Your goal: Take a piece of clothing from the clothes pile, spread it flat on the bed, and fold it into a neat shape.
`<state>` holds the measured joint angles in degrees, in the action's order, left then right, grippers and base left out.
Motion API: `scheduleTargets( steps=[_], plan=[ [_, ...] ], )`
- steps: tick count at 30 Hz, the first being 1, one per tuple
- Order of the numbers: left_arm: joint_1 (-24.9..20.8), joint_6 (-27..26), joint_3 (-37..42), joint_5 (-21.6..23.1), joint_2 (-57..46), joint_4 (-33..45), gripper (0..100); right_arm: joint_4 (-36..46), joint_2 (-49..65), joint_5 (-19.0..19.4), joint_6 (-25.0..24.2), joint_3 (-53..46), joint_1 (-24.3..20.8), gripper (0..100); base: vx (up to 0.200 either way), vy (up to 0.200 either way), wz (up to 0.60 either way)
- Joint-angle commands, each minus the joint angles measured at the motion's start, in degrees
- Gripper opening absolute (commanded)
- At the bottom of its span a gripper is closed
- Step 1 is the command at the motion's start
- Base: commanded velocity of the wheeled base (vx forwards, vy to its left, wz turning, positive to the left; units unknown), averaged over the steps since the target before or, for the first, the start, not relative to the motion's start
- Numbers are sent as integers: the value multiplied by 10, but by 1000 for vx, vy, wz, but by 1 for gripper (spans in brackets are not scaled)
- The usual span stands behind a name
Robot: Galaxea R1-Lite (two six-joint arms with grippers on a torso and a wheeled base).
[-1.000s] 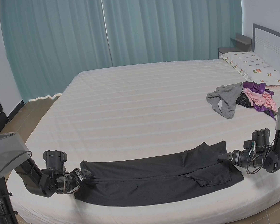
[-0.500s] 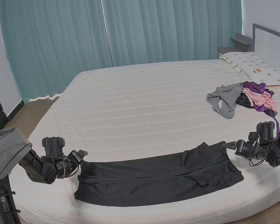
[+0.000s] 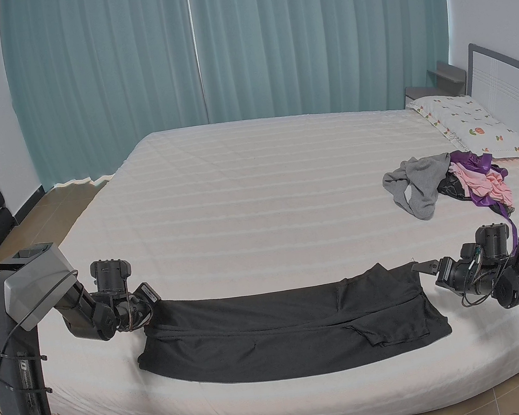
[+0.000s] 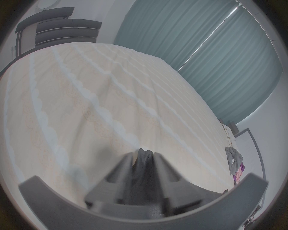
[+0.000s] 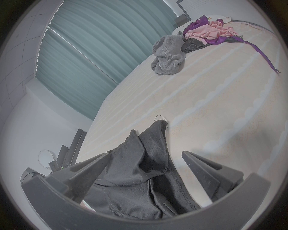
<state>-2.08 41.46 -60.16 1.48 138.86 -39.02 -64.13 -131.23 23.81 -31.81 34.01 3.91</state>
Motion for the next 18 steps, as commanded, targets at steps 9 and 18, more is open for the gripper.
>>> scheduleTargets(
  steps=[9, 18],
  plan=[
    [17, 20, 14, -9, -11, -1, 0, 0, -1, 1, 0, 0, 0, 100, 0, 0, 0],
    [12, 20, 8, -7, -8, -4, 0, 0, -3, 1, 0, 0, 0, 100, 0, 0, 0]
  ],
)
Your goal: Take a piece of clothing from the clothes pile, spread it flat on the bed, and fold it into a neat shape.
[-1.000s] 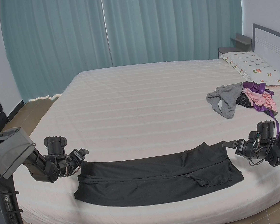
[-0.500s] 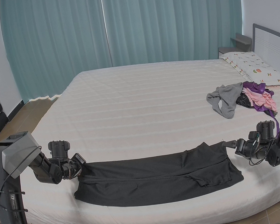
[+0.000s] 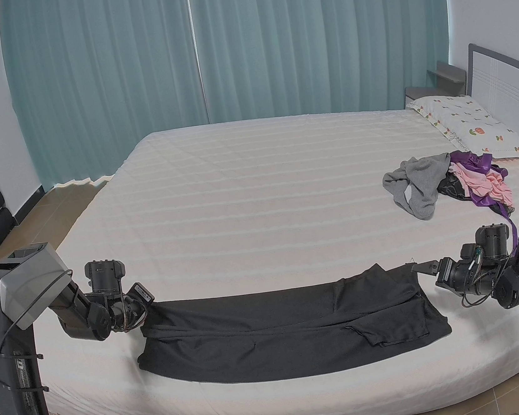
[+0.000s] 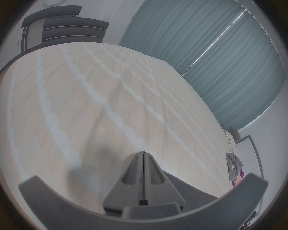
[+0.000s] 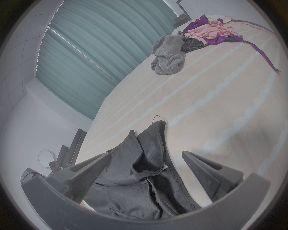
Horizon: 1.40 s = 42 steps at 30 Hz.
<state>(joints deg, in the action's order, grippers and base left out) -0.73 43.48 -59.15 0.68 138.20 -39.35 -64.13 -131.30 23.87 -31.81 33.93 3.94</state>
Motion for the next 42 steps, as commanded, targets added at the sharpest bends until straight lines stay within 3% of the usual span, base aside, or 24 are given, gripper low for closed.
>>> scheduleTargets(
  steps=[1, 2, 12, 19, 20, 25, 31, 42],
  plan=[
    [-1, 0, -2, 2, -1, 0, 0, 0, -3, 0, 0, 1, -1, 100, 0, 0, 0],
    [-1, 0, -2, 3, -2, 0, 100, 0, -3, 0, 0, 0, -1, 100, 0, 0, 0],
    [7, 3, 2, 8, -9, 1, 100, 0, -17, 4, -2, 4, -6, 100, 0, 0, 0],
    [19, 25, 30, 54, -39, 0, 100, 0, -19, 1, -28, 9, -17, 100, 0, 0, 0],
    [23, 6, 58, 111, -58, -1, 100, 0, -19, 0, -29, 8, -17, 100, 0, 0, 0],
    [27, -80, 93, 180, -59, -9, 100, 0, -20, 0, -28, 6, -17, 100, 0, 0, 0],
    [21, -169, 127, 194, -35, -54, 100, 0, -19, 0, -28, 5, -17, 100, 0, 0, 0],
    [15, -214, 164, 194, -22, -116, 100, 0, -18, 0, -28, 4, -18, 100, 0, 0, 0]
  ],
)
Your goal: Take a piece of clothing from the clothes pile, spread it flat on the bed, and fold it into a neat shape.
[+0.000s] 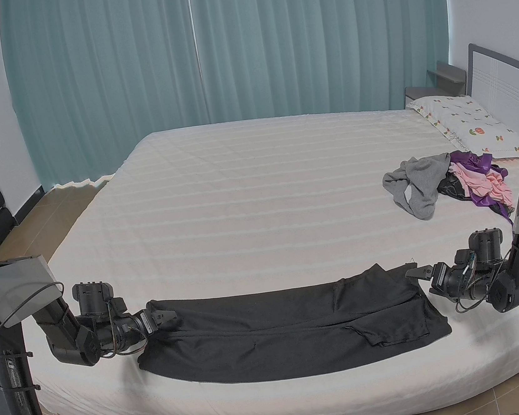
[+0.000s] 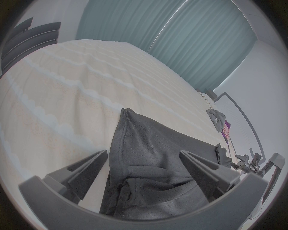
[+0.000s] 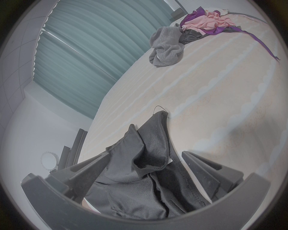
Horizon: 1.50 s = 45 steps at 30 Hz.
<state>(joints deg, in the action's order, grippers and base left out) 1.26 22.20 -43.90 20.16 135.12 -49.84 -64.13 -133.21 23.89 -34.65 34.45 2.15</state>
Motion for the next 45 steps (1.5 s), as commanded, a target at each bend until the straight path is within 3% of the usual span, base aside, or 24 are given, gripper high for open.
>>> scheduleTargets(
  steps=[1, 10, 11, 28, 37, 38, 45],
  plan=[
    [-6, -1, 13, 0, 10, -14, 100, 0, 1, 0, 0, -1, 0, 100, 0, 0, 0],
    [-10, -2, 6, -4, 24, -25, 100, 0, 2, 0, 0, -2, 0, 100, 0, 0, 0],
    [-10, -2, 7, -4, 23, -25, 0, 0, 2, 0, 0, -3, 0, 100, 0, 0, 0],
    [-11, 3, 64, -9, -25, -86, 0, 26, 58, -4, -6, -13, 0, 100, 0, 0, 0],
    [-13, 8, 72, -8, -29, -86, 0, 30, 124, 2, -14, -94, 65, 100, 0, 0, 0],
    [-15, 17, 68, -9, -28, -86, 0, 27, 125, 2, -31, -104, 81, 100, 0, 0, 0],
    [-23, 36, 67, -9, -30, -86, 0, -11, 83, 3, -73, -100, 86, 100, -86, 0, 0]
  ],
)
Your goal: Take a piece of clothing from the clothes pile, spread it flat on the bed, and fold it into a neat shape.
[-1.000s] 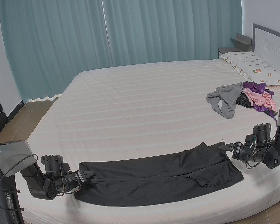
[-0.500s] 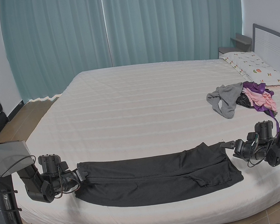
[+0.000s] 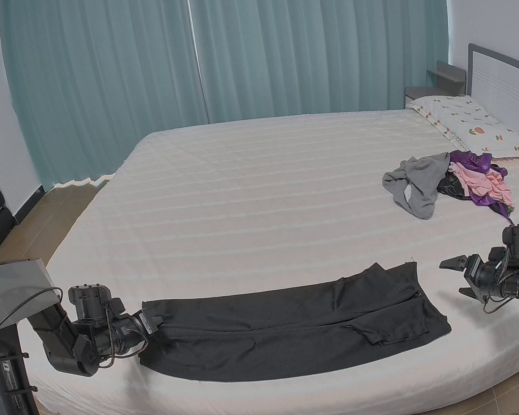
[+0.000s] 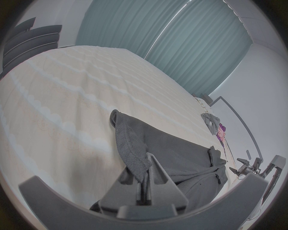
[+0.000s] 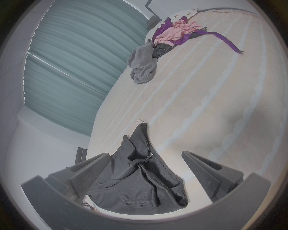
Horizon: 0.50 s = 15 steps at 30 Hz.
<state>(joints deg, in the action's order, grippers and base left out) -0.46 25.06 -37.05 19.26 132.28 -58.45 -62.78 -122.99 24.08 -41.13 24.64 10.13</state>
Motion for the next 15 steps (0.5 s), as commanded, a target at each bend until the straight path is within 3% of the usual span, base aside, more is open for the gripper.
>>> scheduleTargets(
  steps=[1, 5, 9, 15],
  plan=[
    [-8, 16, -3, 0, -3, -1, 0, -38, -18, 1, -10, -6, 7, 100, 0, 0, 0],
    [-21, 58, -11, -1, -4, 1, 0, -54, -20, 5, -38, -18, 8, 100, 0, 0, 0],
    [-23, 63, -22, -5, -4, 6, 0, -54, -26, 15, -40, -16, 11, 100, 0, 0, 0],
    [-27, 64, -39, -20, -7, 9, 0, -53, -28, 16, -41, -18, 9, 100, 0, -200, 0]
  ],
)
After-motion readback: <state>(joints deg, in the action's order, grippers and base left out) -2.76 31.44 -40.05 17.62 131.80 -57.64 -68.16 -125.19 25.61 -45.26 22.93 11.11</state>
